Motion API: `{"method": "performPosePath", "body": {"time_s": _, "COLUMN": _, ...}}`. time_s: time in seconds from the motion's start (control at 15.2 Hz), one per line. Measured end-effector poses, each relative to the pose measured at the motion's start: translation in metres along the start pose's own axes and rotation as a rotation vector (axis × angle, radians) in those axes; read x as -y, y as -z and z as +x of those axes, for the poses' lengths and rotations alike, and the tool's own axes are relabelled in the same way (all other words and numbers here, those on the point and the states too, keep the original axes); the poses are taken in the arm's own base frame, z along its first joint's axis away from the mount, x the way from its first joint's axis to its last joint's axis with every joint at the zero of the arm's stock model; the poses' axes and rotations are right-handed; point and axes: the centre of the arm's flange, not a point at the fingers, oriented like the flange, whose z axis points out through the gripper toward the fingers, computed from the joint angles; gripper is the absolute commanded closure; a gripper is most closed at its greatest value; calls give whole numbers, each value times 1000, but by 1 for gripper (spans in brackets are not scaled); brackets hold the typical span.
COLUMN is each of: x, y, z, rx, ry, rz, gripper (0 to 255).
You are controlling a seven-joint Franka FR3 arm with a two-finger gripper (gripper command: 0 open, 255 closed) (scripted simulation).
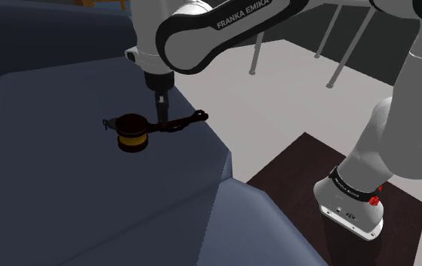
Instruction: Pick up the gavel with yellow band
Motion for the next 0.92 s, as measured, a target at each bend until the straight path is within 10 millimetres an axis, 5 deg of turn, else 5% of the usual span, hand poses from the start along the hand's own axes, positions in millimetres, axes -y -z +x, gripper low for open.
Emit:
{"method": "performPosePath", "body": {"time_s": 0.53, "x": 6, "y": -40, "z": 7, "rx": -4, "ry": 21, "rz": -1, "gripper": 0}}
{"method": "performPosePath", "body": {"time_s": 0.59, "x": 6, "y": -42, "z": 7, "rx": -4, "ry": 21, "rz": -1, "gripper": 255}}
{"method": "performPosePath", "body": {"time_s": 0.92, "x": 6, "y": -43, "z": 7, "rx": -5, "ry": 21, "rz": -2, "gripper": 255}}
